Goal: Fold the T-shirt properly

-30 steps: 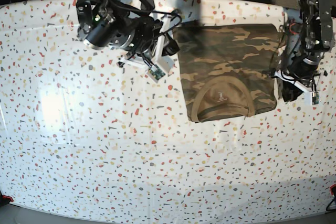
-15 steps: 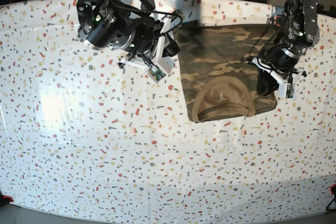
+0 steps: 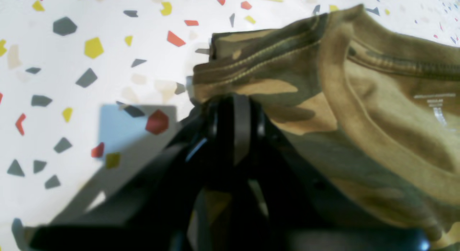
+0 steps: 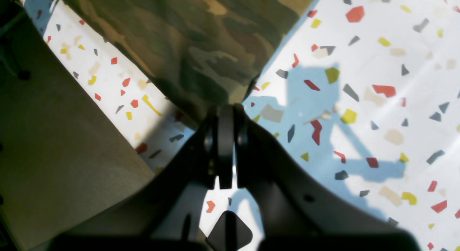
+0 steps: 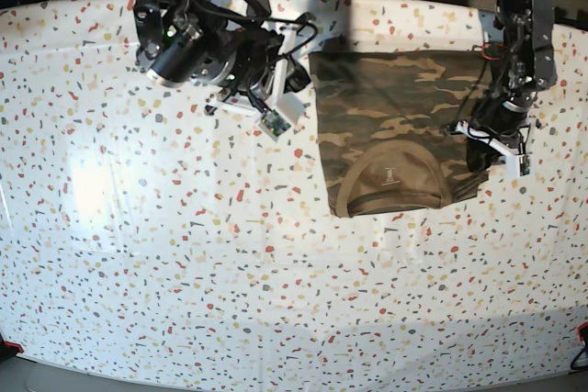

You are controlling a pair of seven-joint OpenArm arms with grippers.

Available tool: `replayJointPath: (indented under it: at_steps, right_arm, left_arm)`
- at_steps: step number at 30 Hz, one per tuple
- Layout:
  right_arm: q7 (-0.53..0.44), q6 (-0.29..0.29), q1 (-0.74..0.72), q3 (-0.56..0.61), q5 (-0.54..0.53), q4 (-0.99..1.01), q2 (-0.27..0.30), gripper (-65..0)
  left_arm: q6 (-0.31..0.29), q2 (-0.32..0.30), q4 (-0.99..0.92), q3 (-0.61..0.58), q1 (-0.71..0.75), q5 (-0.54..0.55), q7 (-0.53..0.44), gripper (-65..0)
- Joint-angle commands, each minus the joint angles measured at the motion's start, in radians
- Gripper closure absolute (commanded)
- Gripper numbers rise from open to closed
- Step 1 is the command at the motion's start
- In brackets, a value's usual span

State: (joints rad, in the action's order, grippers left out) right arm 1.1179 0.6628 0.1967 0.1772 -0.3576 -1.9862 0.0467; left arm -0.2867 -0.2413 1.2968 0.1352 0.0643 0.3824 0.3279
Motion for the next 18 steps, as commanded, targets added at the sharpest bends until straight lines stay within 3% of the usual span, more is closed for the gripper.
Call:
replayJointPath:
  at_steps: [1, 9, 13, 18]
  right_arm:
    - [-0.023, 0.002, -0.011, -0.001, -0.013, -0.019, -0.002, 0.0]
    - [-0.022, -0.004, -0.008, -0.002, -0.013, -0.114, -0.002, 0.0]
    - [-0.016, -0.016, 0.039, -0.003, -0.013, -0.177, -0.002, 0.0]
    - [-0.019, -0.016, 0.158, -0.055, -0.014, -0.232, -0.002, 0.0]
  left_arm:
    - [0.002, -0.018, 0.037, 0.001, 0.011, 0.011, 0.016, -5.0]
    - [0.004, -0.156, 0.422, 0.002, 0.208, 0.068, 0.014, -4.9]
    - [0.080, -0.220, 0.512, 0.003, 0.332, 0.109, 0.011, -4.9]
    - [0.093, -0.218, 0.562, 0.044, 0.492, 0.109, 0.014, -4.9]
